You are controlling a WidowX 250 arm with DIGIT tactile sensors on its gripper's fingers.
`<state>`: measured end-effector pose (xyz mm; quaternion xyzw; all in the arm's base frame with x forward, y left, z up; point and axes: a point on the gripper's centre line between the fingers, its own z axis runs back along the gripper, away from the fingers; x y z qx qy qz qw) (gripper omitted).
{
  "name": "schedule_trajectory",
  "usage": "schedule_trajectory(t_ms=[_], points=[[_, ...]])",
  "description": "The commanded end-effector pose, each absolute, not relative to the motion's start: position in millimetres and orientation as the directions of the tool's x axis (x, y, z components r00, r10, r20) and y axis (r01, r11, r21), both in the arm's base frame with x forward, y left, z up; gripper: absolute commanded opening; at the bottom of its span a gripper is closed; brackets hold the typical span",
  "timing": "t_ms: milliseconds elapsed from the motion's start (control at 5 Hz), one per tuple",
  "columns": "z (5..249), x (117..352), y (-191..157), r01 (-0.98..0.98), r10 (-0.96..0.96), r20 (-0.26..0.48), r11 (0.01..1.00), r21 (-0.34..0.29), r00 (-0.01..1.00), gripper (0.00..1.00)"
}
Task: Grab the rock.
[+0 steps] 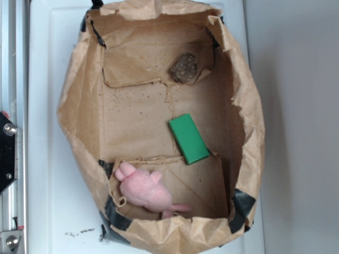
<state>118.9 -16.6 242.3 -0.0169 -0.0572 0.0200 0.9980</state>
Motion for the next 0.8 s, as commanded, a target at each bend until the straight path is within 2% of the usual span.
schedule_trajectory(t_ms=[0, 200, 400, 600], points=[[242, 119, -17, -0.038, 0.042, 0.114, 0.999, -0.036, 0.993, 1.00], [230, 151, -17, -0.116, 0.119, 0.168, 0.993, -0.027, 0.979, 1.00], [208, 181, -11, -0.216, 0.208, 0.217, 0.976, 0.011, 0.954, 1.00], [186, 202, 2, -0.266, 0.262, 0.250, 0.964, -0.020, 0.932, 1.00]])
